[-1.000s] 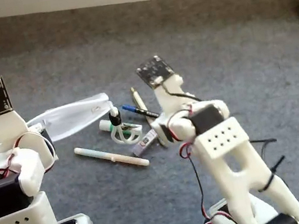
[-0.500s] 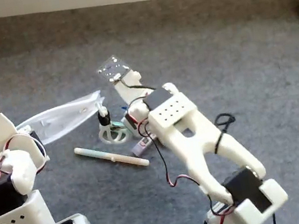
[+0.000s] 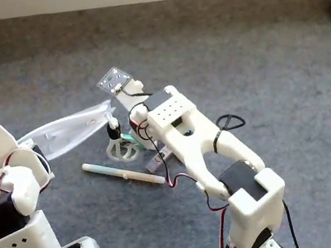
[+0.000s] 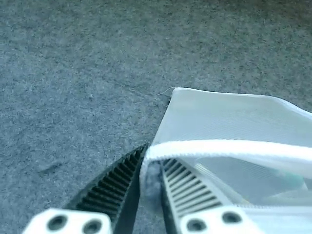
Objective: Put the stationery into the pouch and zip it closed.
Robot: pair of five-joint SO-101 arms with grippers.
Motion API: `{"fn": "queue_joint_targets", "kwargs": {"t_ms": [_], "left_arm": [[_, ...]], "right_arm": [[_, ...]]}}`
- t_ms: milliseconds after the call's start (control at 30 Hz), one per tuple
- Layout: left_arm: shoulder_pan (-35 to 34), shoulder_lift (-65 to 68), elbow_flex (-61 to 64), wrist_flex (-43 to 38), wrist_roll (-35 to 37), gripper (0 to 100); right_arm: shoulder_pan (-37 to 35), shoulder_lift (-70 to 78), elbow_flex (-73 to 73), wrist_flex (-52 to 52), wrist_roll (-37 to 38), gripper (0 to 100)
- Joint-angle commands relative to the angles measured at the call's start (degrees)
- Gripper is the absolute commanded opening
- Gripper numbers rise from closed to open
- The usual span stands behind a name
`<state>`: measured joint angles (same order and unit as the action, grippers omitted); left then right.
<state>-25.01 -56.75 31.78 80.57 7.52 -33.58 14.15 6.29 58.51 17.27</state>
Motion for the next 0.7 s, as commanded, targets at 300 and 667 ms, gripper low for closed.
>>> {"fn": "queue_joint_targets", "kwargs": {"t_ms": [300, 667], "left_arm": [[-0.8, 0.2, 0.0, -0.1, 0.3, 1], [-0.8, 0.2, 0.0, -0.1, 0.3, 1]], "right_arm": [[4.5, 7.9, -10.4, -1.2, 0.9, 16.6], [5.2, 8.7, -11.9, -0.9, 0.5, 0.6]]}}
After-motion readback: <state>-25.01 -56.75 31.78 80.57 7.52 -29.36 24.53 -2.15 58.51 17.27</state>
